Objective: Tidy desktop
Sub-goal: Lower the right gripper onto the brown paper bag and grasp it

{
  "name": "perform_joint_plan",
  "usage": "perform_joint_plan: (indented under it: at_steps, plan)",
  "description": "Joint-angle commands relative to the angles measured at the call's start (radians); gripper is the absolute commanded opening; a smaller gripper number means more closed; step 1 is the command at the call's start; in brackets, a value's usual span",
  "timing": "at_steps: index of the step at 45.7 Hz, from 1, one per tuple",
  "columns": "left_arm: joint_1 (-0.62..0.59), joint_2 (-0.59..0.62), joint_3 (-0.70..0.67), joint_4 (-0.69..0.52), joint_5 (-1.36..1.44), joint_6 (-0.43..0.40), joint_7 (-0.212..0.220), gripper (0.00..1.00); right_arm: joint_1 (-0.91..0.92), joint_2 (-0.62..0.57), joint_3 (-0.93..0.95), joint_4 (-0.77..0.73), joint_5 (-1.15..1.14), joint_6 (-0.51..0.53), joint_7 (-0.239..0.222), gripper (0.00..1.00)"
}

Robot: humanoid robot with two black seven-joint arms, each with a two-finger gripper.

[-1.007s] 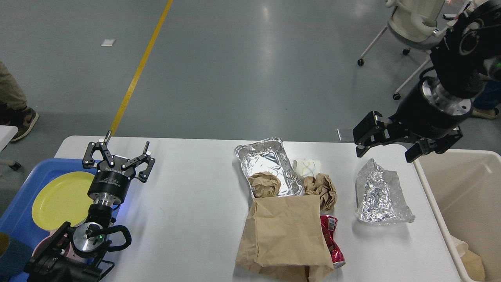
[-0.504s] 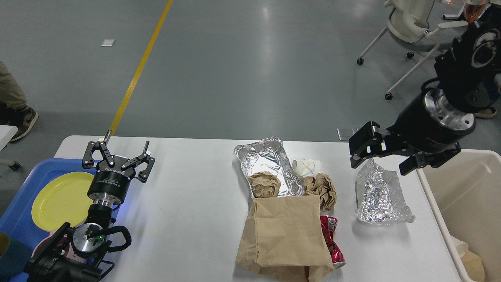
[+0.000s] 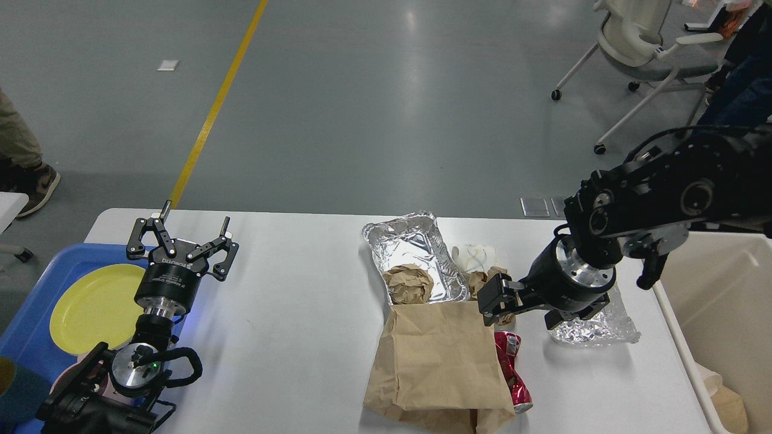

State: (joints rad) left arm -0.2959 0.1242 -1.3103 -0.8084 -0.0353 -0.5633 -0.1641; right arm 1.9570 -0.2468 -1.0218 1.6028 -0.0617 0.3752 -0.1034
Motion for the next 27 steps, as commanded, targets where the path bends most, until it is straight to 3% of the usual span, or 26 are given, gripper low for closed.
perform_joint_plan:
  at_steps: [1,14,27]
  plan:
    - [0.000,0.000,0.000,0.000,0.000,0.000,0.000,0.96,-0.116,0.046,0.005,-0.069,-0.010,-0.061,0.001,0.98]
    - [0.001,0.000,0.000,0.000,0.000,0.000,0.000,0.96,-0.400,0.158,0.040,-0.314,-0.006,-0.113,0.001,0.98]
    - [0.000,0.000,0.000,0.000,0.000,0.000,0.000,0.96,-0.504,0.187,0.097,-0.385,0.002,-0.217,-0.001,0.98]
